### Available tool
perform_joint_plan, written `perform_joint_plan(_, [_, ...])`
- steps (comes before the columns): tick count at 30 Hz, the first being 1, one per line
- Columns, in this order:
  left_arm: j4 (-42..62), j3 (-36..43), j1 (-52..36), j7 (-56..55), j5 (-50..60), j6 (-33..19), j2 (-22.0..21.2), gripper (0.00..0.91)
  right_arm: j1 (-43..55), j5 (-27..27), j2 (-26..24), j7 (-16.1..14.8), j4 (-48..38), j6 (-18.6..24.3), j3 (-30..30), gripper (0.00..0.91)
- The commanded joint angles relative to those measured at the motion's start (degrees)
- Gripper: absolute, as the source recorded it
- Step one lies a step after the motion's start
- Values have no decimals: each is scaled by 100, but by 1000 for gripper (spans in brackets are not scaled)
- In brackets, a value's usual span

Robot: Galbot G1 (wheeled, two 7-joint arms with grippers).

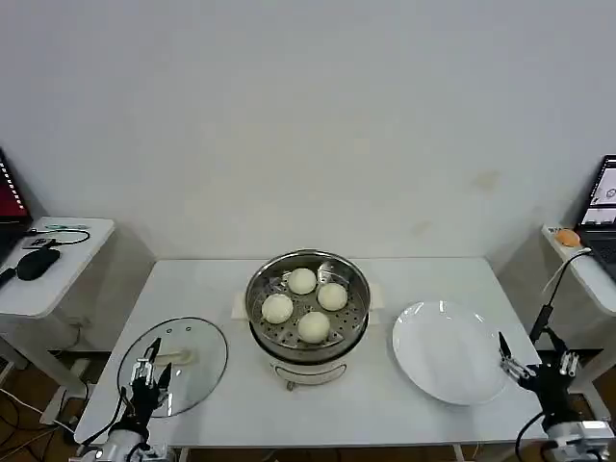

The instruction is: Take steamed baozi put them in steamer then cover it.

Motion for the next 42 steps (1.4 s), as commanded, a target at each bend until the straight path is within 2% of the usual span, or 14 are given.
perform_joint_plan(1, [468,91,-259,26,861,26,62,907,-184,-3,234,39,40,-37,-8,907])
perform_joint_plan(8, [894,157,-721,21,790,53,4,907,-275,176,259,38,106,-120,-84,907])
perform_joint_plan(29, [1739,316,-1793,54,709,104,-204,907,-363,-324,395,-10,-177,65,-303,907])
perform_joint_plan(30, [1758,315,-1812,67,708,79,-211,766,-364,-326,398,-10,-171,67,-302,907])
perform_joint_plan(31, [1765,316,-1821,69,708,61,-212,574,-363,-329,398,-9,-169,69,-302,907])
perform_joint_plan(32, [1771,314,-1824,53,695,42,-222,111,-366,-345,405,-16,-162,65,-305,907])
perform_joint_plan(33, [1780,312,-1826,24,674,24,-239,0,-376,-364,410,-23,-152,60,-313,907])
perform_joint_plan(42, [1726,281,-1715,-130,679,-108,-301,0,-390,-420,456,-30,-178,99,-350,907])
